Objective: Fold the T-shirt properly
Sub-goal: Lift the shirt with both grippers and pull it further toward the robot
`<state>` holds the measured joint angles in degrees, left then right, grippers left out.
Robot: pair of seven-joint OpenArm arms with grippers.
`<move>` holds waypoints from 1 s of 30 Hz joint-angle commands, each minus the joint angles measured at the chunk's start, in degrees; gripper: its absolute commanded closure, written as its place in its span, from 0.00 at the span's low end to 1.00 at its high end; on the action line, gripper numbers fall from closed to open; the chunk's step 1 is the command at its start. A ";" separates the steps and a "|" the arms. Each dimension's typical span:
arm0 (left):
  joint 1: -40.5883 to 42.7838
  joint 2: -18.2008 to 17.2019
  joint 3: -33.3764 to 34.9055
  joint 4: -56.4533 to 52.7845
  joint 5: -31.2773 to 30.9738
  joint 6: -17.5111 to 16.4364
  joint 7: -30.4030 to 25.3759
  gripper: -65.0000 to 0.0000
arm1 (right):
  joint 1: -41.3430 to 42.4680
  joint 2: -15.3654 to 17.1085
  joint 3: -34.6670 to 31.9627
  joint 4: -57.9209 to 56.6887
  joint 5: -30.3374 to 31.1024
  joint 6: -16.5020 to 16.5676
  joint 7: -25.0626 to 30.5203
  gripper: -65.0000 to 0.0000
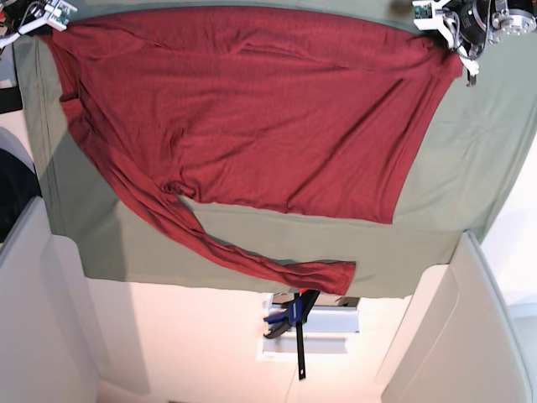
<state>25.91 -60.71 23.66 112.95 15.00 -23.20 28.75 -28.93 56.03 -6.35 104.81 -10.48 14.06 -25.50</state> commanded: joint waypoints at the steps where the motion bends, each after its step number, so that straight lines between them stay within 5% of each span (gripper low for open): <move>1: 0.83 -1.25 -0.55 1.46 0.81 0.11 0.94 1.00 | -0.57 1.25 0.72 1.60 -0.46 -0.61 0.17 1.00; 6: 4.09 -1.22 -0.55 3.28 4.46 3.54 1.51 1.00 | -3.21 0.98 0.72 5.49 -0.48 -0.98 0.11 1.00; 30: 6.64 -1.18 -9.11 -1.92 2.73 4.59 2.12 1.00 | -6.51 0.26 0.72 5.49 -2.56 -1.01 -1.92 1.00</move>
<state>32.69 -60.75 15.35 110.50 16.91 -19.49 30.15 -35.57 55.20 -6.28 109.65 -12.51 13.87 -27.07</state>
